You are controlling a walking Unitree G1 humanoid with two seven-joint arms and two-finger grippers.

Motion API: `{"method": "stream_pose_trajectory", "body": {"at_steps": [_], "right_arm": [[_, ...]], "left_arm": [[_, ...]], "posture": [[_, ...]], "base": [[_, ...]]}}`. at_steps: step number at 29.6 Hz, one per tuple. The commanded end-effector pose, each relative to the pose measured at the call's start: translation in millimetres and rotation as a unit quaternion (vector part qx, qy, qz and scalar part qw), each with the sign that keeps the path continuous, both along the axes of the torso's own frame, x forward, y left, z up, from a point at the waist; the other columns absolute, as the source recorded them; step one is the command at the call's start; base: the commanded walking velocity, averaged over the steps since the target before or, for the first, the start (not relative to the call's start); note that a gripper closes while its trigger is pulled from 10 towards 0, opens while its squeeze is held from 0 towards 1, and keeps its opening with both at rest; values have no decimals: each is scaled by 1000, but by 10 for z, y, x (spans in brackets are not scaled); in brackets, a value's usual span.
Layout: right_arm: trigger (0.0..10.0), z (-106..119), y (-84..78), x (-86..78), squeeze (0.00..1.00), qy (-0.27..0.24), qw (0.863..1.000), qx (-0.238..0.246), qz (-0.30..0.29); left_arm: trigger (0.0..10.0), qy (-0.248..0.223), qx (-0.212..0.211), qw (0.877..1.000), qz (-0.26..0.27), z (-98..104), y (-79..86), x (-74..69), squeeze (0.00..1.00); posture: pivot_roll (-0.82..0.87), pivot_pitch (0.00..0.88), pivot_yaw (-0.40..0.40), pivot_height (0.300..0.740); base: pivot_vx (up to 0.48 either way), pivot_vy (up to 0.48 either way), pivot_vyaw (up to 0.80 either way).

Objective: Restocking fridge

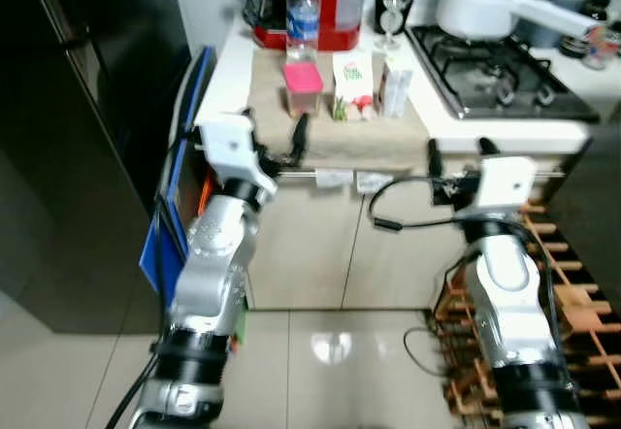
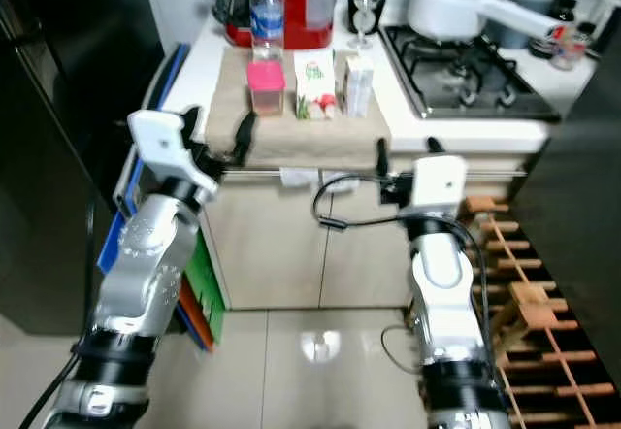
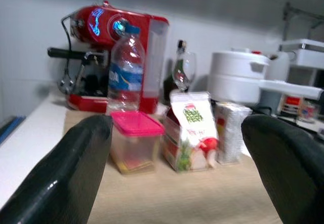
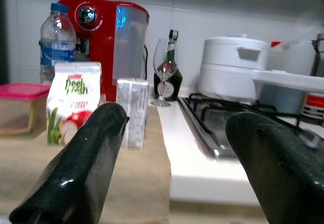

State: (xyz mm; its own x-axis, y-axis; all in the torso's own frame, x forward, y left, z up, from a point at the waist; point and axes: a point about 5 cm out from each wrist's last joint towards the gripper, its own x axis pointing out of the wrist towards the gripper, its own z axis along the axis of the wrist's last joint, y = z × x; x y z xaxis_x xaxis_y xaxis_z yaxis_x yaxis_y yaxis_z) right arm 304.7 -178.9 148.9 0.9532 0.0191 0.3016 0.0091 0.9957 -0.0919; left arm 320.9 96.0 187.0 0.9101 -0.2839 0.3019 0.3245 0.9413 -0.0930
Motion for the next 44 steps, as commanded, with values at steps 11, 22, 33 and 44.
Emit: {"method": "stream_pose_trajectory", "body": {"at_steps": [11,22,33,44], "right_arm": [[10000,79,54,10,0,-19,1000,-3,5],[10000,787,-132,-84,0,-153,986,2,-65],[10000,998,-116,-93,0,-180,981,6,-66],[10000,629,-172,-202,0,-103,993,1,-57]], "left_arm": [[10000,-8,23,1000,2,31,30,41,0],[10000,-69,22,996,-48,394,-108,37,0],[10000,-70,52,992,-92,814,-330,335,0],[10000,-2,53,994,-95,1066,-299,799,0]], "posture": [[-75,0,11,740],[-78,0,14,740],[-95,0,24,740],[-141,0,66,740]], "base": [[480,0,0],[480,0,0],[175,0,0],[0,0,0]]}}
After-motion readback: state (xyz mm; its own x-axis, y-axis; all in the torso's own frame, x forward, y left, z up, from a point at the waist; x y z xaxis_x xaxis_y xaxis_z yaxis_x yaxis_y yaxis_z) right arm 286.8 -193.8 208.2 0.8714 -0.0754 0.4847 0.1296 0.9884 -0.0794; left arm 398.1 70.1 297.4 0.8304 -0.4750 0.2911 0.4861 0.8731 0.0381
